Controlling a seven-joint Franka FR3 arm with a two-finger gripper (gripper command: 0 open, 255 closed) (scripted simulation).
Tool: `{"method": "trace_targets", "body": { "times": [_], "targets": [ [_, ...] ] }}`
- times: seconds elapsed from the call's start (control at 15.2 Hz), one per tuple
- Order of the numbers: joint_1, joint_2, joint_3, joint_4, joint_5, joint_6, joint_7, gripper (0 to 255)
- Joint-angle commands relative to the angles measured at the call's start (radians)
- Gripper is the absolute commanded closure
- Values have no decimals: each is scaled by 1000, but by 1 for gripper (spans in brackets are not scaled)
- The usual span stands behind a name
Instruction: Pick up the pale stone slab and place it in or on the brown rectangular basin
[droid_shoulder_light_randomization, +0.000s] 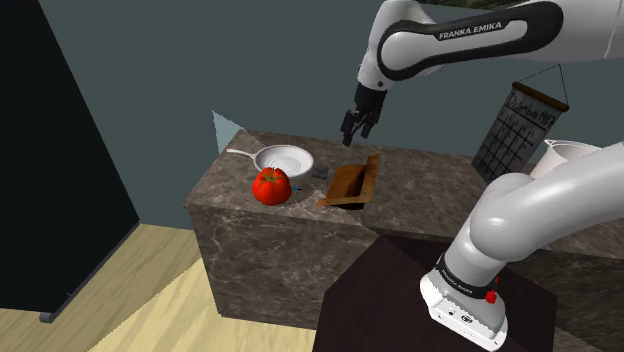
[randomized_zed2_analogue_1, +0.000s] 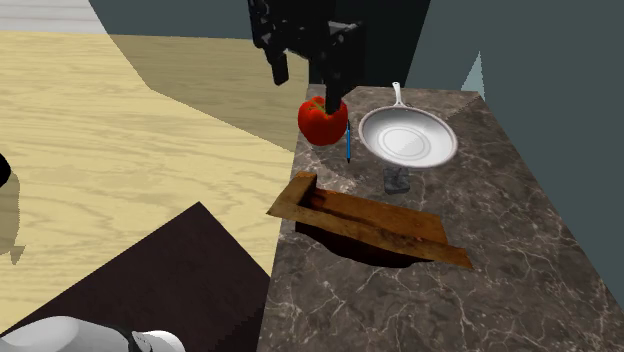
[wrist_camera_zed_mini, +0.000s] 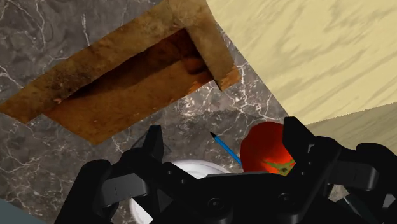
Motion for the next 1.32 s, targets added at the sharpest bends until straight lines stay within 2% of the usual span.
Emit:
{"method": "trace_targets", "body": {
  "times": [0.0,0.59,1.25],
  "targets": [
    [-2,65,-16,0,-10,72,-37,0],
    [0,386,-79,51,-17,362,-202,0],
    [-17,784,-101,254,56,579,-406,0]
  ]
}}
